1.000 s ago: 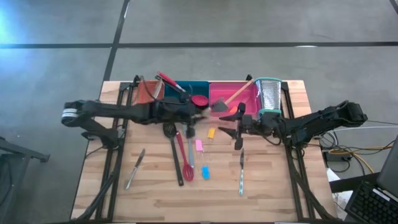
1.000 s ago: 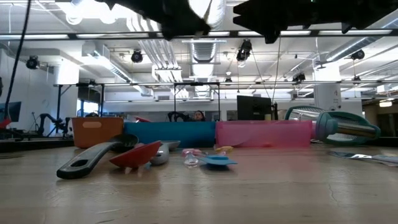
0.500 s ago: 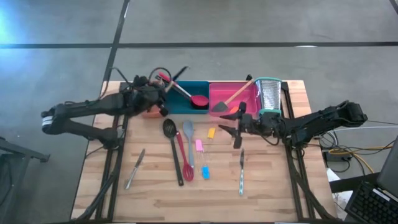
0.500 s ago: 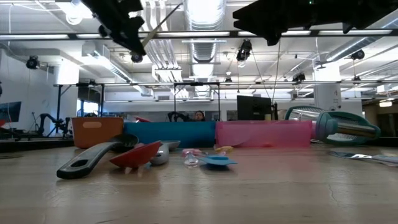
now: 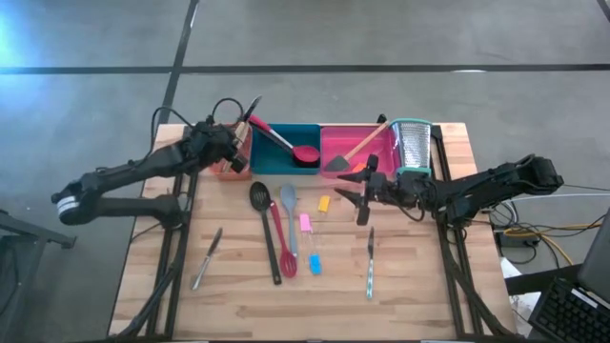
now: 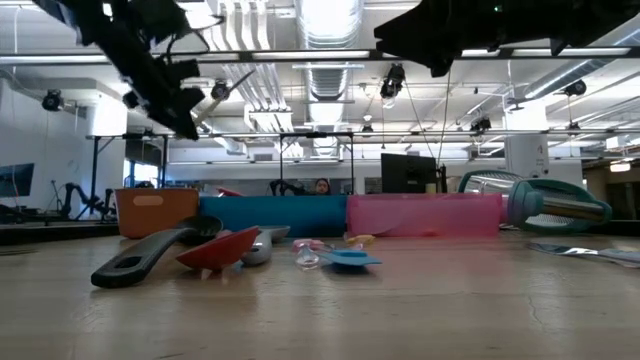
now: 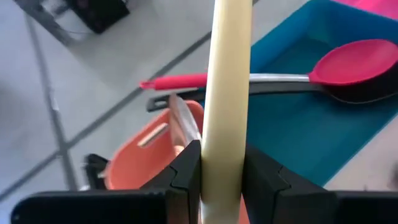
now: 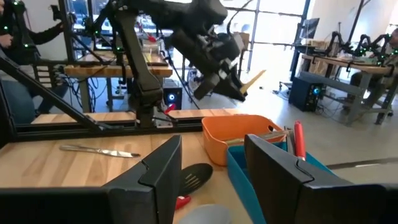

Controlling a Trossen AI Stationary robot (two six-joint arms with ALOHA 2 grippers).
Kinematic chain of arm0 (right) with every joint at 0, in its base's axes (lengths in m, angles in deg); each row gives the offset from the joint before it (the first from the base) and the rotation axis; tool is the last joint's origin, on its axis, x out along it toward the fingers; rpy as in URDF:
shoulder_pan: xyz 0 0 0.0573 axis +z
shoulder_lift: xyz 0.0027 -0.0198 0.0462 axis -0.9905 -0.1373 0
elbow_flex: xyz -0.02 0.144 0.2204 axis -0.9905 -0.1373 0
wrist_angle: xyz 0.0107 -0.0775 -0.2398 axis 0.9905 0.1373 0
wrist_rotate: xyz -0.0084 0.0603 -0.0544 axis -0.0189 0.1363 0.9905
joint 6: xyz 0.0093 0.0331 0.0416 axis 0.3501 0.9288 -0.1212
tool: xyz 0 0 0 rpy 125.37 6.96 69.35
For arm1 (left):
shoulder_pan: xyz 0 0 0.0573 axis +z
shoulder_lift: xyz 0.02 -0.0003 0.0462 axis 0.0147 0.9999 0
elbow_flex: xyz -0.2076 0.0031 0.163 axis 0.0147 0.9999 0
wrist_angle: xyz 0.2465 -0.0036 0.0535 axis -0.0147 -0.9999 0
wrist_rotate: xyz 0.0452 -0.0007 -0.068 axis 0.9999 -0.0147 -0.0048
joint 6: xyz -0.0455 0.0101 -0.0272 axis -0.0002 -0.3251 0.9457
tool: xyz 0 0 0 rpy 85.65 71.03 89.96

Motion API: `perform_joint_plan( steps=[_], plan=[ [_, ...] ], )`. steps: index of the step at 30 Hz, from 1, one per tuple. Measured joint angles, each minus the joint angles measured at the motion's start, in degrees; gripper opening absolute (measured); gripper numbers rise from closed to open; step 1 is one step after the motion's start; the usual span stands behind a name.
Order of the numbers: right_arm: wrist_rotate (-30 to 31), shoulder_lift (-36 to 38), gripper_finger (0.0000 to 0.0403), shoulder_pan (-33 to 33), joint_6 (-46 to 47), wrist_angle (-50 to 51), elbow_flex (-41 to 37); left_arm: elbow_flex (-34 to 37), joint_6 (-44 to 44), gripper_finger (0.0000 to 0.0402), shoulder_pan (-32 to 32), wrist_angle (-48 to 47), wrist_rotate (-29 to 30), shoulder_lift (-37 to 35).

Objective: Pick & Place Kitchen Items
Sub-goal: Put the yellow knife into the orange bin

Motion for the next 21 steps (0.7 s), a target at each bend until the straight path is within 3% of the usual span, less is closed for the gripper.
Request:
perform_joint_plan(
  steps=[4,13,21],
  plan=[
    [0.0,0.0,0.0168,-0.09,0.71,0.03,0.0,4.68,-0.76,0.0084,5.92,4.76,-7.79,0.12],
    [0.01,0.0,0.0162,-0.09,1.02,1.02,0.0,12.84,-0.94,0.0084,14.86,9.97,-15.51,0.27],
    [0.16,0.0,0.0162,-0.1,1.0,1.06,0.0,16.05,0.58,0.0084,18.53,12.36,-17.0,2.63]
  ],
)
